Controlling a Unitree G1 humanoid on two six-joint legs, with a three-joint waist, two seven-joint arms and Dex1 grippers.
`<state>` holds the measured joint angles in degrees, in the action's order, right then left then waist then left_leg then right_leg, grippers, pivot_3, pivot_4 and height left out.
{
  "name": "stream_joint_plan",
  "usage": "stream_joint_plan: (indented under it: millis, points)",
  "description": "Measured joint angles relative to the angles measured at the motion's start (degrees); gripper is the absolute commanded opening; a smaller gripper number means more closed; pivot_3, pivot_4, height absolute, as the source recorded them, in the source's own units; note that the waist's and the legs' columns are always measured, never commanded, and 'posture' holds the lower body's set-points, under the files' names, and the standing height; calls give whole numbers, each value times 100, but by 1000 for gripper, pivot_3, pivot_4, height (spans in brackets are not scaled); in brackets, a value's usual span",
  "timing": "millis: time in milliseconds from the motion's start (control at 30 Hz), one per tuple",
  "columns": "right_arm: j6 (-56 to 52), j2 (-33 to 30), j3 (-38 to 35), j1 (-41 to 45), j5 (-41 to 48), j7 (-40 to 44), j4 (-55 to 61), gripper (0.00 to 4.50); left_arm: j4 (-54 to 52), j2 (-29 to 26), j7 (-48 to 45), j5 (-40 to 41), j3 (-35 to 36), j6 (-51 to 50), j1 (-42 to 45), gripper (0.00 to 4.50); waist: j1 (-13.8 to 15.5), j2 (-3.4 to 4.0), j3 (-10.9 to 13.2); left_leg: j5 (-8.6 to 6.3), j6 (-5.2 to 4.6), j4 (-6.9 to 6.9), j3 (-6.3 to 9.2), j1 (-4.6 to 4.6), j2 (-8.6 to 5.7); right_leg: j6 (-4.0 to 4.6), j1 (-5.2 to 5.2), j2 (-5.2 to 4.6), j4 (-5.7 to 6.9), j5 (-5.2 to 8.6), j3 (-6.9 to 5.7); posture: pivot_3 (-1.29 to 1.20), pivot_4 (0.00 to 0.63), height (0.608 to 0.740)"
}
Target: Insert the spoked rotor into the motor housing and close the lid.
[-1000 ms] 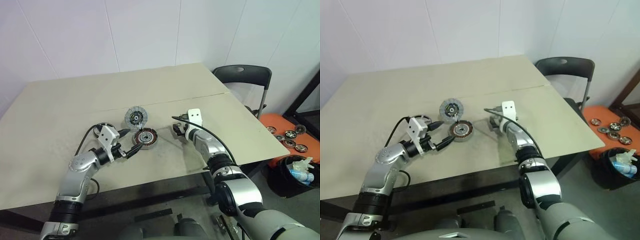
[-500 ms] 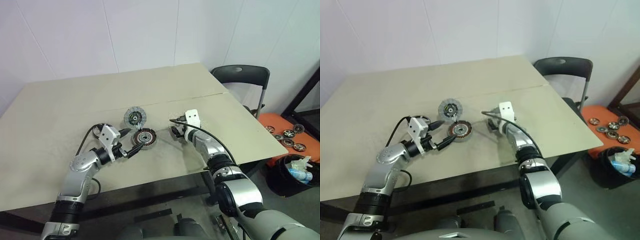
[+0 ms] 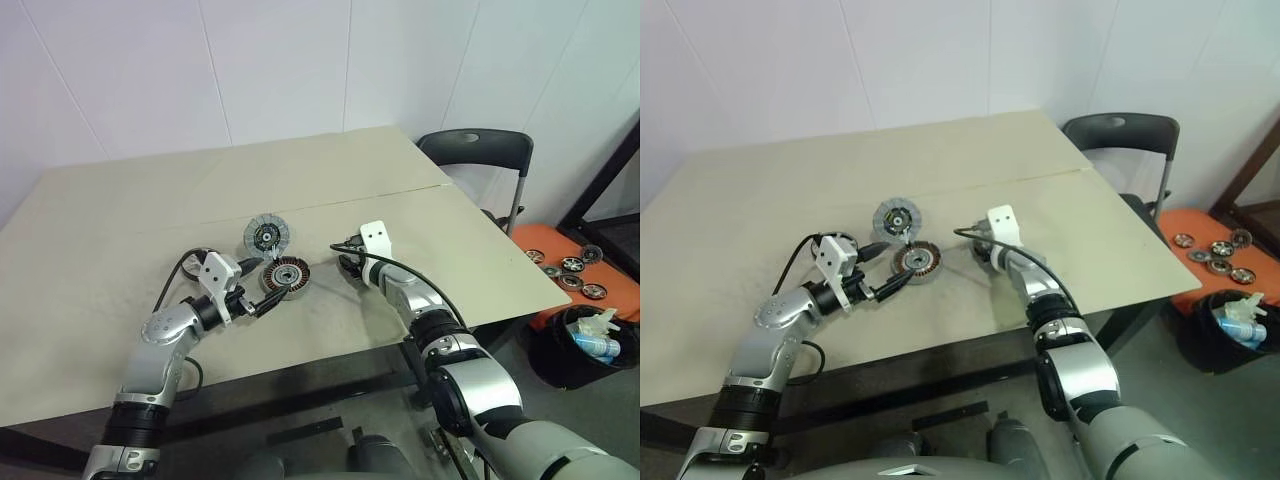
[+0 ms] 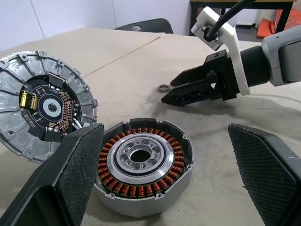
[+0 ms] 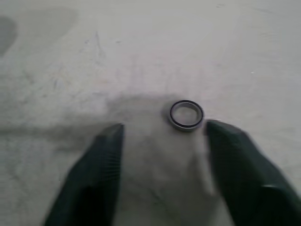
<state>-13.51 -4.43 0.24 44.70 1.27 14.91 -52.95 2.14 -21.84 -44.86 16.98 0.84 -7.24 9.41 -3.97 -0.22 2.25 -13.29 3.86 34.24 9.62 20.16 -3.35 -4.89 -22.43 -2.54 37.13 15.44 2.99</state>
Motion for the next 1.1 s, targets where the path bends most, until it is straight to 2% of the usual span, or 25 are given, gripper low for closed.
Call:
stream_joint_plan:
  millis: [367, 1100]
  points:
    - [77, 50, -12, 3, -5, -181, -44, 2394, 1, 22, -4, -3, -9, 3, 1, 4500, 0, 0, 0, 0, 0, 1, 0, -1, 0, 0, 1, -1, 0, 0, 0, 0, 0, 740]
    - [755, 229, -130, 640, -49, -681, -1331, 2394, 4, 112, 37, -12, -20, 29, 1, 4500, -9, 1, 1, 0, 0, 0, 0, -11, -1, 2, 9, 1, 0, 1, 0, 0, 0, 740]
